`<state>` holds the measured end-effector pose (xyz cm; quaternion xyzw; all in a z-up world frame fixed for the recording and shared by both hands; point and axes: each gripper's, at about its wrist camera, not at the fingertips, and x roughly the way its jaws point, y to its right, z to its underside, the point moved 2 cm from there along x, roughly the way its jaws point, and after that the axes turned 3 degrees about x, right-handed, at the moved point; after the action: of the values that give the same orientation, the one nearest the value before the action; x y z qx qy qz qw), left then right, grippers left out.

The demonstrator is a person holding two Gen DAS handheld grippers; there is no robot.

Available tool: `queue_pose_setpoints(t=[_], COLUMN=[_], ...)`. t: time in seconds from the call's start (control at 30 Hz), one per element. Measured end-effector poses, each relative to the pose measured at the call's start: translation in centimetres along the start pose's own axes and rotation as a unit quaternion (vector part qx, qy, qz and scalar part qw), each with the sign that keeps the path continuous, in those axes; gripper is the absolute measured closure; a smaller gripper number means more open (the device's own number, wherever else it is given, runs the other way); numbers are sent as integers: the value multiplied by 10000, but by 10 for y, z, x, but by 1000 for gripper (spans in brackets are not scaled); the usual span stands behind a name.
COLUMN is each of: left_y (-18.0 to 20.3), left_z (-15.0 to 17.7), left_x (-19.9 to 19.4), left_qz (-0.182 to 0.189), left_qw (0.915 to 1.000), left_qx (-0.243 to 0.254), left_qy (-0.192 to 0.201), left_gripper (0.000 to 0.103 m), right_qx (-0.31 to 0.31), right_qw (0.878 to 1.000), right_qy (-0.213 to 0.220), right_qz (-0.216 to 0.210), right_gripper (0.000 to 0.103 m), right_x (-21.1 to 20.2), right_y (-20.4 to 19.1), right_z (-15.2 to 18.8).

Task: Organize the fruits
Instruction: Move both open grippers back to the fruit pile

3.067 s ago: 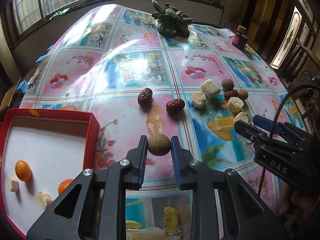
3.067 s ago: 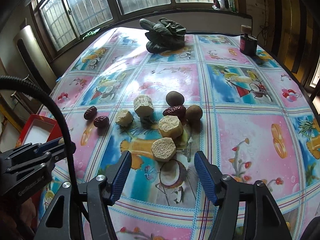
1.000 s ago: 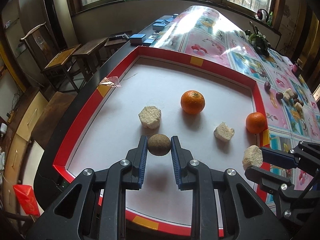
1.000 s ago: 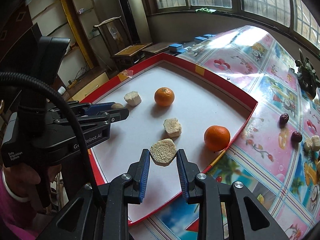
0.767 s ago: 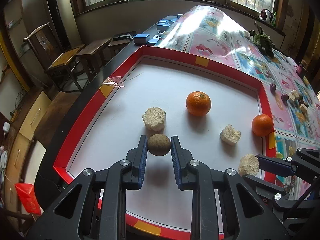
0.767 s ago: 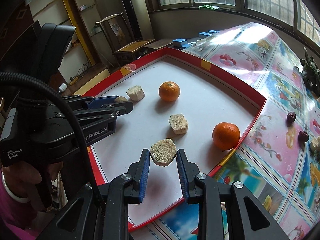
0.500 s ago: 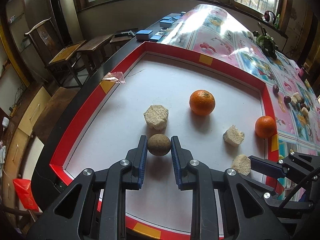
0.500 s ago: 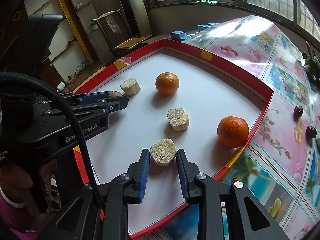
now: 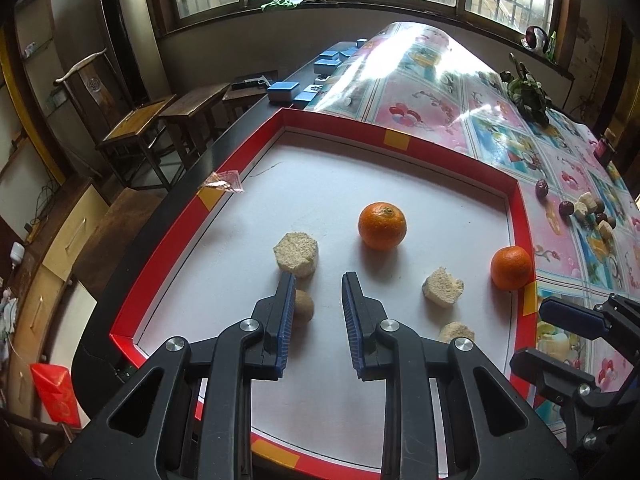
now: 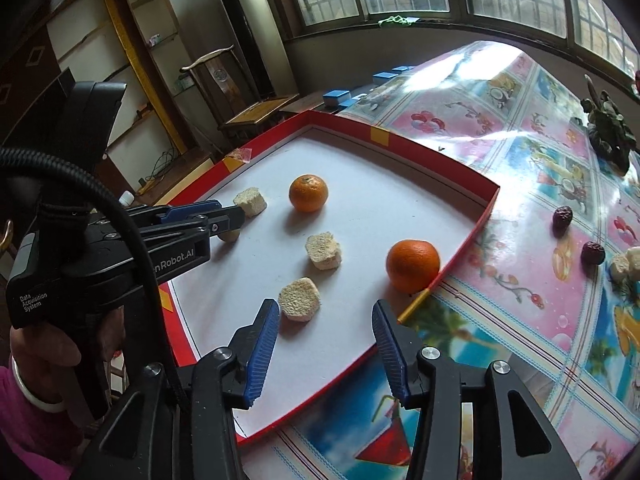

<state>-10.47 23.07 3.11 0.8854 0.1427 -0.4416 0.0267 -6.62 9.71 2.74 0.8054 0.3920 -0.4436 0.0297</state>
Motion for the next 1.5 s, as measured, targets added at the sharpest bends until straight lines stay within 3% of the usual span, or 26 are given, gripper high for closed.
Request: queue_pose_setpoints(t=[0.23, 0.27, 0.3, 0.37, 0.63, 0.97, 1.5], left_y=[38, 45, 52, 64, 120, 174, 215], left_z=[-13, -16, -18, -22, -38, -44, -87], left_x=[-7, -8, -10, -15, -18, -1, 52], left_qz=[223, 256, 306, 406, 724, 1141, 1577], left_qw=[9994, 9992, 9989, 9980, 9936, 9874, 9772], left_qx=[238, 280, 321, 372, 767, 1084, 1372], left_qy=[115, 130, 173, 318, 401, 129, -380], left_gripper=[79, 72, 56, 45, 44, 44, 45], right_qx=[394, 471, 540, 664, 1082, 1373, 1624], right_qw=[9970, 9964, 9957, 9937, 9846, 9749, 9730], right_qy=[479, 490, 500, 526, 605, 696, 697], right_qz=[464, 509, 567, 727, 1232, 1610, 1488], right_gripper=[50, 47, 46, 45, 45, 45, 45], right_x=[-41, -45, -49, -56, -81, -106, -101], right_y=[37, 43, 49, 64, 111, 153, 180], right_z=[0, 0, 1, 3, 19, 36, 40])
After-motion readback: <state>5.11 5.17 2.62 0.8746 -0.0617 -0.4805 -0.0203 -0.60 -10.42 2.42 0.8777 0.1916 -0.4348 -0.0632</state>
